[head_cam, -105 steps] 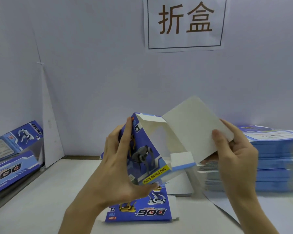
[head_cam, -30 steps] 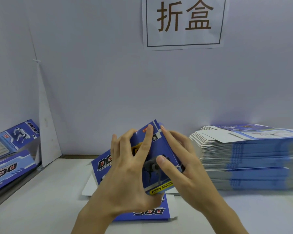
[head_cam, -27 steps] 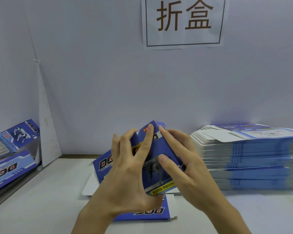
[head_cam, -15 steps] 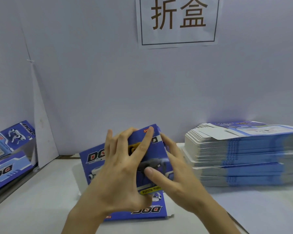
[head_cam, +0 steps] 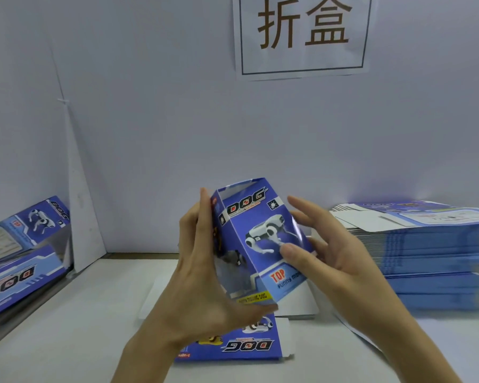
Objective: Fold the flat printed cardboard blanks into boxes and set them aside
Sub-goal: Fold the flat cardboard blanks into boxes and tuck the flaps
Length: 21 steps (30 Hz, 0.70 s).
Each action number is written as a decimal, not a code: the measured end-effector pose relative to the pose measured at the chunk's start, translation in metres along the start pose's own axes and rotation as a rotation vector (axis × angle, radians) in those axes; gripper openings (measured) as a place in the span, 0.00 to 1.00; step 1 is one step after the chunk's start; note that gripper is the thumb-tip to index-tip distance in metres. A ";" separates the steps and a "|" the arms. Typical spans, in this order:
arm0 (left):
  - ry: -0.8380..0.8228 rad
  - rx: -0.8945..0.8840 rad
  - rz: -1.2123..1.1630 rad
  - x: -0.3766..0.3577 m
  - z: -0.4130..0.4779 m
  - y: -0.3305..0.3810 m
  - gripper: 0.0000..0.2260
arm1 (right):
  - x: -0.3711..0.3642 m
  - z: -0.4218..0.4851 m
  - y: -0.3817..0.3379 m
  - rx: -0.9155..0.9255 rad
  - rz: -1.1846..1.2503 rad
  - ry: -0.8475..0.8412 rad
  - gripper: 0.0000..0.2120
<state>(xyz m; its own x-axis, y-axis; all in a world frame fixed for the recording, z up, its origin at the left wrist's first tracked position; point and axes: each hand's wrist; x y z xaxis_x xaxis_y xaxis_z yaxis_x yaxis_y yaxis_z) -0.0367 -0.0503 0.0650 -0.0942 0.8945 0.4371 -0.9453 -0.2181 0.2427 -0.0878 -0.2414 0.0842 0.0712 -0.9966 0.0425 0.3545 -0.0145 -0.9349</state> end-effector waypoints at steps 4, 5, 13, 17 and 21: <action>0.022 -0.065 0.018 -0.002 -0.001 -0.005 0.52 | -0.004 -0.005 -0.006 0.012 -0.209 0.028 0.22; 0.018 -0.081 0.024 -0.003 -0.002 -0.007 0.53 | -0.007 -0.006 -0.008 0.027 -0.280 0.059 0.22; 0.075 -0.260 0.381 -0.028 0.004 -0.006 0.40 | -0.021 -0.009 -0.012 0.155 -0.888 0.395 0.27; 0.069 -0.189 0.328 -0.027 0.006 0.000 0.41 | -0.018 -0.008 -0.013 0.181 -0.851 0.391 0.25; -0.078 -0.018 0.246 -0.017 0.004 0.014 0.49 | -0.012 -0.008 -0.017 0.138 -0.828 0.367 0.23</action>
<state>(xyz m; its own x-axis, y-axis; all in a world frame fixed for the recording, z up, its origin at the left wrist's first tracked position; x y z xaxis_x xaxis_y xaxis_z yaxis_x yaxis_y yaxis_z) -0.0470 -0.0703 0.0641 -0.2986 0.7824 0.5465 -0.9024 -0.4178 0.1051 -0.1021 -0.2300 0.0964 -0.5478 -0.6360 0.5436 0.2703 -0.7494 -0.6044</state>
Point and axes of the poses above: each hand's wrist, its own z-axis towards the middle knuckle, its own x-axis out of the back of the hand, y = z × x, and after that the axes turned 12 degrees about -x, right-handed
